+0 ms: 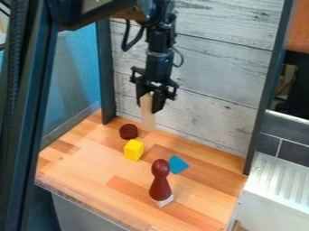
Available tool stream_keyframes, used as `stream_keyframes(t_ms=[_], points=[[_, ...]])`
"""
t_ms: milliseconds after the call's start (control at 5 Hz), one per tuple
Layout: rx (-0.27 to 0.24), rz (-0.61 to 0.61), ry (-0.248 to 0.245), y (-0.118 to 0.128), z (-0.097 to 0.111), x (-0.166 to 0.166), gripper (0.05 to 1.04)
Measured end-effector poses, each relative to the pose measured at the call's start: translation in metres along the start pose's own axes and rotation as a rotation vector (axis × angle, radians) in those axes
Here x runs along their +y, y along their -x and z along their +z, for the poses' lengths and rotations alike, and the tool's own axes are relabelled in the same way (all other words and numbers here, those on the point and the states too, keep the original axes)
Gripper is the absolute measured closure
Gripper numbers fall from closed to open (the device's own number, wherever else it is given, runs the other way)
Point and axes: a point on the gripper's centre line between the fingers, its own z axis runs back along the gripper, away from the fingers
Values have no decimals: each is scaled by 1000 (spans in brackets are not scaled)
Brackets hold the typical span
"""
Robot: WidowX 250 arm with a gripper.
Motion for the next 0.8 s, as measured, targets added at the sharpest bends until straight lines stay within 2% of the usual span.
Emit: stream_keyframes(t_ms=[200, 400, 600, 800], points=[[39, 7, 4, -10, -11, -13, 625], [44, 13, -10, -20, -12, -20, 625], [74, 11, -29, -27, -29, -28, 625], [88, 6, -50, -29, -37, -30, 625]])
